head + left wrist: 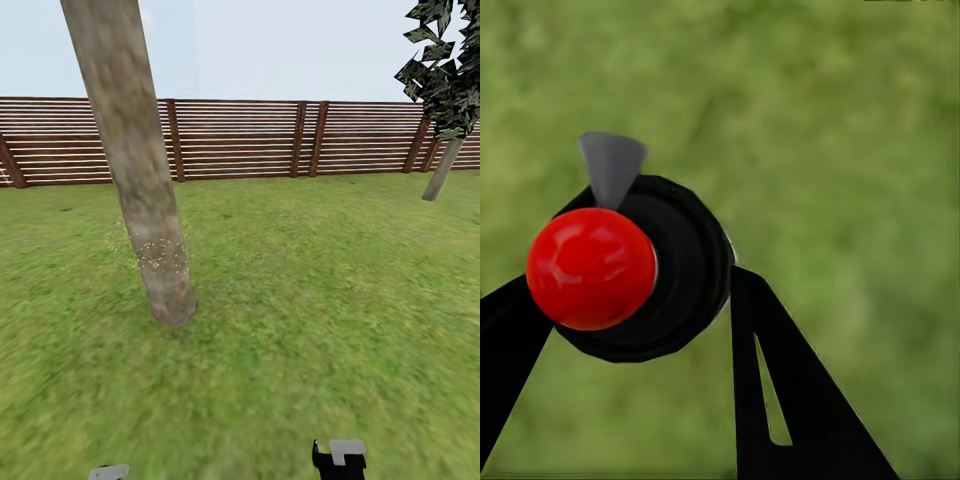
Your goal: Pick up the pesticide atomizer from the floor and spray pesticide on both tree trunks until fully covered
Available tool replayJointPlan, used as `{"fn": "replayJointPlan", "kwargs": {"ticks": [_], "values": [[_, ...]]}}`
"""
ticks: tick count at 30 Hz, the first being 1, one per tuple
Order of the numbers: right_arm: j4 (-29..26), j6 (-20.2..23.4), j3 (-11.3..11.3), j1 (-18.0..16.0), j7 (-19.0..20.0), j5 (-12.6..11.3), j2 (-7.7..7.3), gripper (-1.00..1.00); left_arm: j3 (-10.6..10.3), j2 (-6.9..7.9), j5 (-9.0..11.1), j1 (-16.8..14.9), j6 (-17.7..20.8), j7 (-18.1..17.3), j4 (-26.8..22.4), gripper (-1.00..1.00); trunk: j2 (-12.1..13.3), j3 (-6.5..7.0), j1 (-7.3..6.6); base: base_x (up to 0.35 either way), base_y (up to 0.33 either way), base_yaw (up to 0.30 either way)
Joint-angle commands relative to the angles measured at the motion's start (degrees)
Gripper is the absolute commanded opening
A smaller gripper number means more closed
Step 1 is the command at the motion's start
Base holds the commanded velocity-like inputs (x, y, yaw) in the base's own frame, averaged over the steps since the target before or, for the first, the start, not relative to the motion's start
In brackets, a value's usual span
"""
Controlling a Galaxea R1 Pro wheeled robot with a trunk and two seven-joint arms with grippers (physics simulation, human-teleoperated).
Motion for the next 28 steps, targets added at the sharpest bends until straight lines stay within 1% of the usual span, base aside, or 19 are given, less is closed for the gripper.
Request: {"fn": "replayJointPlan", "kwargs": {"ticks": [1,10,14,17,24,25,28], "values": [[0.04,-0.12,-0.45,-0.03,-0.26,0.59,0.01,1.0,-0.25,-0.03,0.57,-0.02,-0.16,-0.1,0.04,-1.0,-0.02,-0.05,-0.01,0.0,0.0,0.0],[0.18,-0.03,-0.28,0.25,-0.12,0.93,0.19,1.0,-0.13,0.12,0.61,-0.01,-0.15,-0.03,0.16,-1.0,-0.02,-0.05,-0.01,0.0,0.0,0.0],[0.21,0.05,-0.28,3.01,-0.1,0.92,0.18,1.0,-0.12,0.14,0.61,-0.01,-0.2,-0.03,0.14,-1.0,-0.02,-0.05,-0.01,0.0,0.0,0.0],[0.21,0.05,-0.28,4.01,-0.09,0.92,0.18,1.0,-0.13,0.15,0.61,-0.01,-0.21,-0.03,0.09,-1.0,-0.02,-0.05,-0.01,0.0,0.0,0.0],[0.21,0.06,-0.28,4.19,-0.09,0.92,0.18,1.0,-0.15,0.3,0.61,-0.01,-0.21,-0.03,0.09,-1.0,-0.02,-0.05,-0.01,0.0,0.0,0.0],[0.2,0.06,-0.28,4.2,-0.09,0.87,0.18,1.0,0.1,0.74,0.61,-0.01,-0.21,-0.03,0.09,-1.0,-0.02,-0.05,-0.01,0.0,0.0,0.0],[0.18,0.06,-0.28,4.2,-0.09,0.84,0.18,1.0,0.33,1.07,0.61,-0.01,-0.21,-0.03,0.09,-1.0,-0.02,-0.05,-0.01,0.0,0.0,0.0]]}}
